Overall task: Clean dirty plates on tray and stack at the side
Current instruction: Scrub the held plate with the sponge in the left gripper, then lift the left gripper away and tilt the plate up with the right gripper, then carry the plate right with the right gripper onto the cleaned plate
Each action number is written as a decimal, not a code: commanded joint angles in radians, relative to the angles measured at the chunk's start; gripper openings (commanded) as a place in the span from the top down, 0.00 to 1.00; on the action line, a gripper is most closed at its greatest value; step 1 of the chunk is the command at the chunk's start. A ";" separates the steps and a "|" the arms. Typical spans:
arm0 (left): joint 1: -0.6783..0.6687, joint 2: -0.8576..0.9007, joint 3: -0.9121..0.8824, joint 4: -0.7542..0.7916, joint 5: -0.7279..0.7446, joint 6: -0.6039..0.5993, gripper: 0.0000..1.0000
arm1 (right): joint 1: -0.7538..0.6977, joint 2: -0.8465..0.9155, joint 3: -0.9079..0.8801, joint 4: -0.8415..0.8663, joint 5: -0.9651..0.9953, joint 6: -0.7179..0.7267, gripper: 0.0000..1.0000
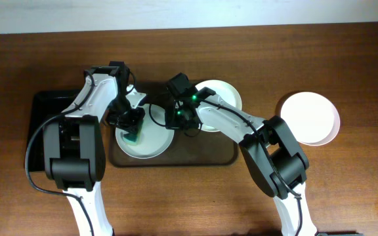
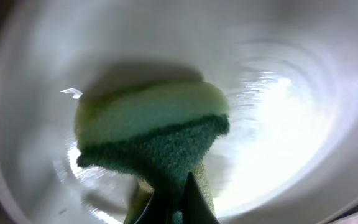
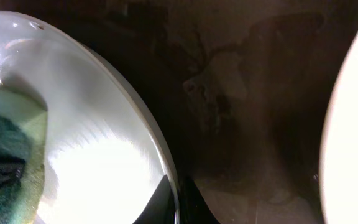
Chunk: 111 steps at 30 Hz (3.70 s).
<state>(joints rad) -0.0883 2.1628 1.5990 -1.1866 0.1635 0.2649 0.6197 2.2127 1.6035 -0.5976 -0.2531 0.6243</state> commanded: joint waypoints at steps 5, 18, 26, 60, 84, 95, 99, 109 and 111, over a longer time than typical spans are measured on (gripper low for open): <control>-0.005 0.034 -0.013 0.346 0.129 -0.012 1.00 | -0.011 0.018 0.005 -0.004 0.039 0.012 0.96; -0.010 0.034 -0.013 0.125 -0.355 -0.164 1.00 | -0.011 0.018 0.005 -0.004 0.039 0.012 0.96; -0.010 0.034 -0.012 -0.107 -0.021 0.183 1.00 | -0.011 0.018 0.005 -0.003 0.024 0.008 0.96; -0.009 0.034 0.424 0.022 -0.151 -0.272 1.00 | -0.011 0.018 0.005 -0.005 -0.006 0.001 0.96; 0.163 0.034 0.500 0.002 -0.088 -0.273 0.99 | 0.298 -0.282 0.123 -0.237 1.186 -0.254 0.96; 0.163 0.034 0.498 0.000 -0.088 -0.273 0.99 | 0.422 -0.282 0.123 -0.078 1.732 -0.254 0.96; 0.163 0.034 0.498 0.000 -0.088 -0.273 0.99 | 0.420 -0.282 0.123 -0.079 1.723 -0.254 0.96; 0.163 0.034 0.498 0.000 -0.088 -0.273 0.99 | 0.306 -0.282 0.123 -0.199 1.108 -0.220 0.96; 0.163 0.034 0.498 0.000 -0.088 -0.273 0.99 | 0.208 -0.282 0.123 -0.234 0.808 -0.198 0.96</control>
<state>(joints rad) 0.0734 2.2044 2.0853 -1.1881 0.0574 0.0021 0.9291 1.9461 1.7168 -0.8162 0.9459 0.3874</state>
